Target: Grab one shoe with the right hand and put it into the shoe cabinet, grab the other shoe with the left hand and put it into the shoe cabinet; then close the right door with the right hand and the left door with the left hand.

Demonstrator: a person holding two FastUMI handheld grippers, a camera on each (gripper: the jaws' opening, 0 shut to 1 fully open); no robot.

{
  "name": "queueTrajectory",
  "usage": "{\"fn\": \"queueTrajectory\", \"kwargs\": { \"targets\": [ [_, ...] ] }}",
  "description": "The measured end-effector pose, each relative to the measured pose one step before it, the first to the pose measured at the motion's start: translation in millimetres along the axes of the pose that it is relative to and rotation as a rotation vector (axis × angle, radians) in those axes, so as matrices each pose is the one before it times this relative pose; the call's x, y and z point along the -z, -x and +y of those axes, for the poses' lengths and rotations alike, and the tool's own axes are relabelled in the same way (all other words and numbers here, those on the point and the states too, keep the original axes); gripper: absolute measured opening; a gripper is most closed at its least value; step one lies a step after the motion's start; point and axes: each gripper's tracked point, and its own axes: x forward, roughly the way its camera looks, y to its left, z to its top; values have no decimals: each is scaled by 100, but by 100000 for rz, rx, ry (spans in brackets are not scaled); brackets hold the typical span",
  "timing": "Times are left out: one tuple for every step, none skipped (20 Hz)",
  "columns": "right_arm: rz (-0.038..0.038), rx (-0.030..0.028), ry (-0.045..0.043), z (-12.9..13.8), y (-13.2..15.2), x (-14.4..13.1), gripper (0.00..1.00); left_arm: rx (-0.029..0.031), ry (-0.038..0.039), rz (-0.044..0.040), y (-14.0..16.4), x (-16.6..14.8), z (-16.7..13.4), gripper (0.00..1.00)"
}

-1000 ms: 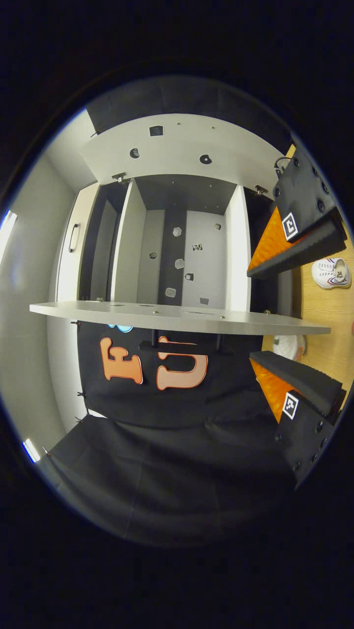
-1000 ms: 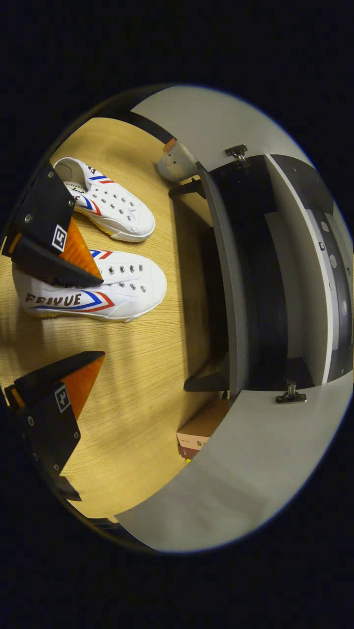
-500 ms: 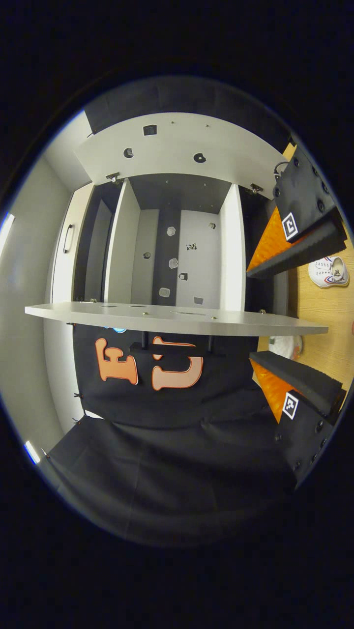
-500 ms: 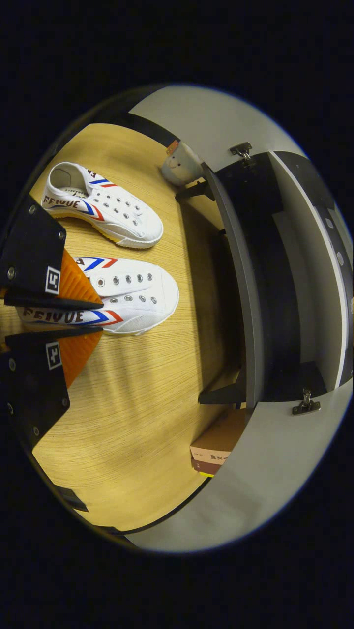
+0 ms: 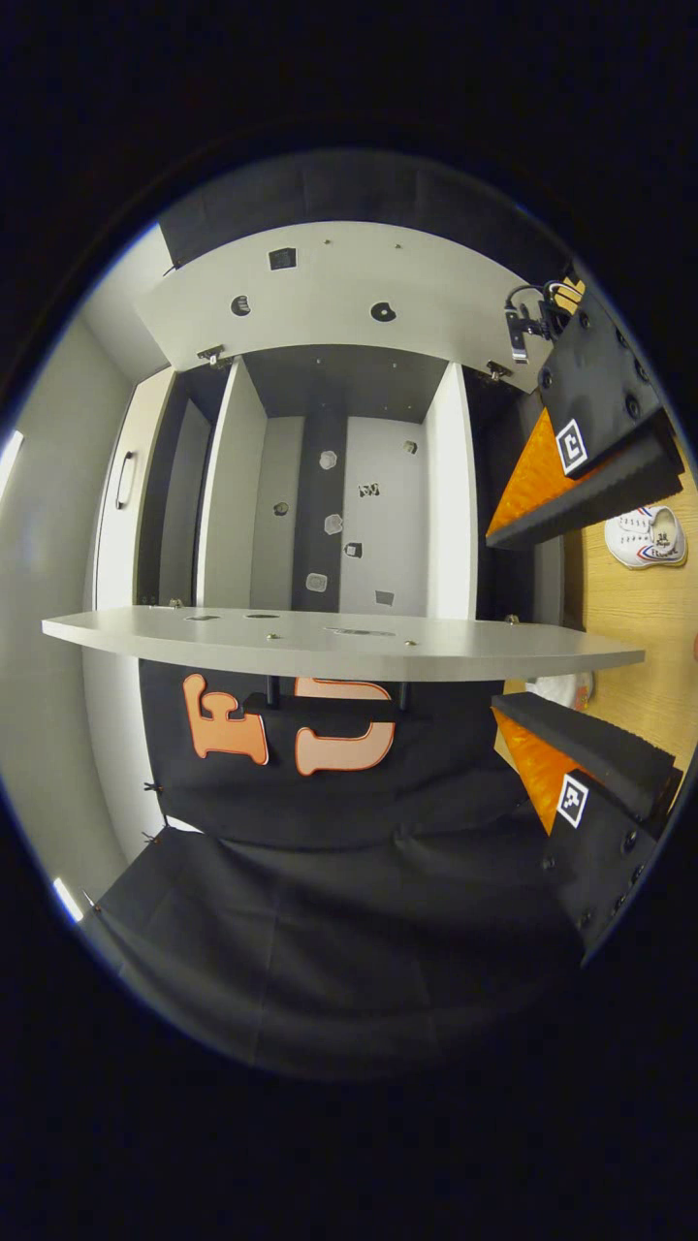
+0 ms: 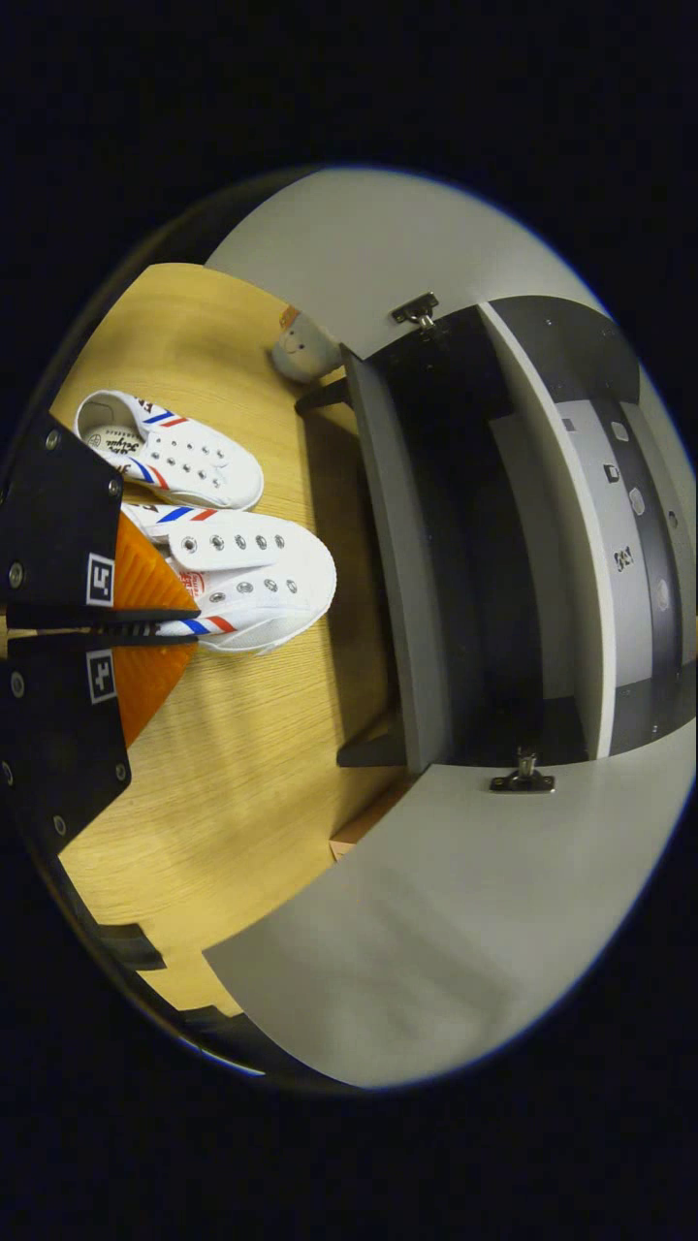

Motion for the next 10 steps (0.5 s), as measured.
{"fn": "queueTrajectory", "kwargs": {
  "targets": [
    [-785,544,1315,151,882,-1170,2,550,216,-176,3,-28,-190,96],
    [-768,463,787,182,686,-1081,2,379,315,-254,-194,92,-106,96],
    [-617,-30,562,301,923,-1186,2,72,225,-225,6,201,39,96],
    [-906,-590,128,269,762,-1255,2,-31,145,31,-153,68,3,96],
    [-1264,-1000,-329,345,794,-1495,2,153,225,20,-178,147,-98,96],
    [-1228,-1209,-400,298,746,-1436,2,104,277,109,-130,64,-24,96],
    [-1671,-1228,171,318,879,-1343,2,41,281,164,-64,121,-64,96],
    [-1883,-1011,640,380,778,-1650,2,-136,377,267,-87,145,1,96],
    [-2201,-902,350,422,694,-1666,1,414,594,134,-170,117,-159,96],
    [-2469,-995,-211,143,914,-1350,1,503,548,4,-50,80,-166,96]
  ]
}}
